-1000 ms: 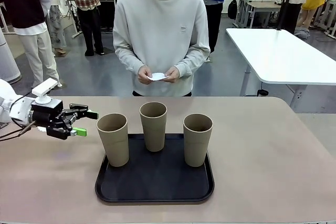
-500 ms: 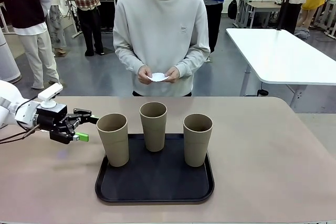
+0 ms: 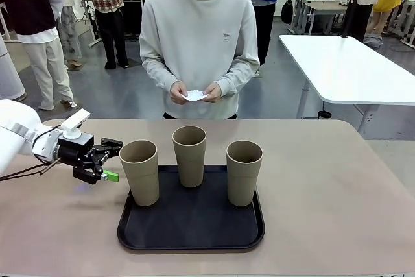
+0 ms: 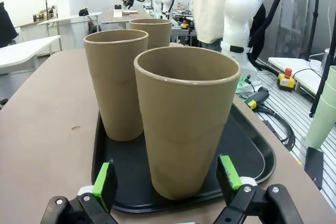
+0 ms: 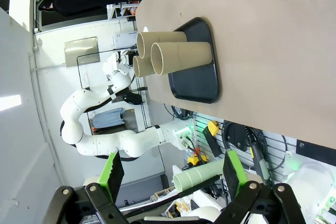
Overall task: Place coasters on the table and set cups on them.
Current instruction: Pick up one Reusable plastic cup and place it on a coaster set by the human.
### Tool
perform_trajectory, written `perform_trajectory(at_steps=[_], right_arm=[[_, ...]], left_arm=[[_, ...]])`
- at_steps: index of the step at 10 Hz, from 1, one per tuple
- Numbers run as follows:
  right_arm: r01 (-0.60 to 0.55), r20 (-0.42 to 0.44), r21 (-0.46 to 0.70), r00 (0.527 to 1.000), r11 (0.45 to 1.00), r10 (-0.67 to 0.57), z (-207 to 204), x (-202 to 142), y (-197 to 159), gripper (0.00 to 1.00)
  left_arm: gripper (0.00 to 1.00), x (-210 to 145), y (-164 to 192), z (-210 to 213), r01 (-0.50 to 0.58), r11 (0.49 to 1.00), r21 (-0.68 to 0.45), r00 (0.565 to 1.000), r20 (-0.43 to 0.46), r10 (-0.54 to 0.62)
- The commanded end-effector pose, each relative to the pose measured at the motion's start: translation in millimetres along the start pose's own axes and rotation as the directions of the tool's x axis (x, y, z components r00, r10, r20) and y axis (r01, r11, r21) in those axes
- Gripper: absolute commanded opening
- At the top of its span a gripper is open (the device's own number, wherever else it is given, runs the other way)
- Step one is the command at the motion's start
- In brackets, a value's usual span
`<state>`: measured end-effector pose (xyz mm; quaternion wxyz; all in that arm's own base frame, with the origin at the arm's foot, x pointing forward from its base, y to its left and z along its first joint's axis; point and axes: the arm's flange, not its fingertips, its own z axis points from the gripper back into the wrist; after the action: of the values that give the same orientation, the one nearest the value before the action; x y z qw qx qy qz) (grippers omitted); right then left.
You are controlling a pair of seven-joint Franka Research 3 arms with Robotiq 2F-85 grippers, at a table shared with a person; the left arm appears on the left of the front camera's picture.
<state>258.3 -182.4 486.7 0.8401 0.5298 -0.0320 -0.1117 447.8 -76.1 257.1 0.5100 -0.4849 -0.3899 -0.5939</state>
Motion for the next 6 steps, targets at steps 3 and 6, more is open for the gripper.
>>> perform_trajectory(at_steps=[3, 6], right_arm=[[-0.017, 0.006, 0.015, 1.000, 1.000, 0.017, 1, 2, 0, 1.00], [-0.017, 0.006, 0.015, 1.000, 1.000, 0.017, 1, 2, 0, 1.00]], left_arm=[[1.00, -6, 4, -17, 0.023, 0.999, -0.038, 1.000, 0.014, -0.022], [1.00, -10, 2, -26, 0.015, 0.997, -0.078, 1.000, 0.014, -0.014]])
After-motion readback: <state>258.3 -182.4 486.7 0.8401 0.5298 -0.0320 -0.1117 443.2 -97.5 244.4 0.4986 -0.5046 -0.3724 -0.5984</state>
